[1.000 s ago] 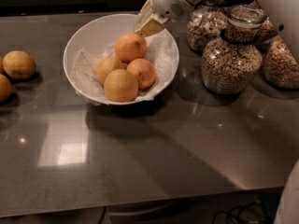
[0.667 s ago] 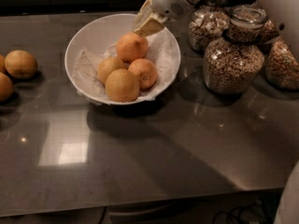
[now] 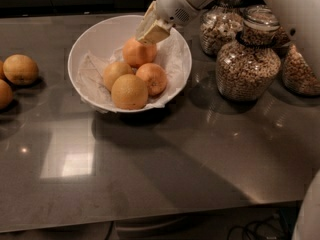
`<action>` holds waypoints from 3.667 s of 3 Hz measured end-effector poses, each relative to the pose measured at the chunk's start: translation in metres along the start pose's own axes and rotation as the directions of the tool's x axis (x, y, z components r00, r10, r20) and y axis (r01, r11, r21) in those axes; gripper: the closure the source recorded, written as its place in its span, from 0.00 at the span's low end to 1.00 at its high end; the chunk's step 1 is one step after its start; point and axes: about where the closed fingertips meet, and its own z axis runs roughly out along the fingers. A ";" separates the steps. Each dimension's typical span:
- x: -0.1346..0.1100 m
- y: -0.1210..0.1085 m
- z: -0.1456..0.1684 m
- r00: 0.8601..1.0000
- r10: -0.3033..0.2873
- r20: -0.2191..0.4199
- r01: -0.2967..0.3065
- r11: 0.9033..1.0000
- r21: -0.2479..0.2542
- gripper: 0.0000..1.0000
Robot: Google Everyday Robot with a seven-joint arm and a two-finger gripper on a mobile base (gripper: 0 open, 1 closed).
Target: Pick orange from white bowl
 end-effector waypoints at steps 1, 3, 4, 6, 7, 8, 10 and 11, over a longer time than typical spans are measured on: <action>0.004 -0.005 0.010 1.000 -0.002 -0.020 0.002 1.000 -0.005 0.17; 0.010 -0.018 0.012 0.998 -0.010 -0.061 0.011 1.000 0.012 0.34; 0.011 -0.022 0.012 0.997 -0.015 -0.071 0.017 1.000 0.018 0.35; 0.019 -0.026 0.024 0.996 -0.023 -0.085 0.024 1.000 0.006 0.31; 0.024 -0.023 0.039 0.996 -0.022 -0.088 0.019 0.999 -0.034 0.32; 0.026 -0.019 0.052 0.995 -0.024 -0.093 0.018 0.997 -0.071 0.32; 0.031 -0.018 0.066 0.993 -0.035 -0.108 0.024 0.994 -0.103 0.34; 0.035 -0.021 0.073 0.988 -0.082 -0.131 0.068 0.992 -0.106 0.35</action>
Offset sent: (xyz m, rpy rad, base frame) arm 0.0260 -0.0018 -0.0081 -0.0626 -0.0165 -0.0259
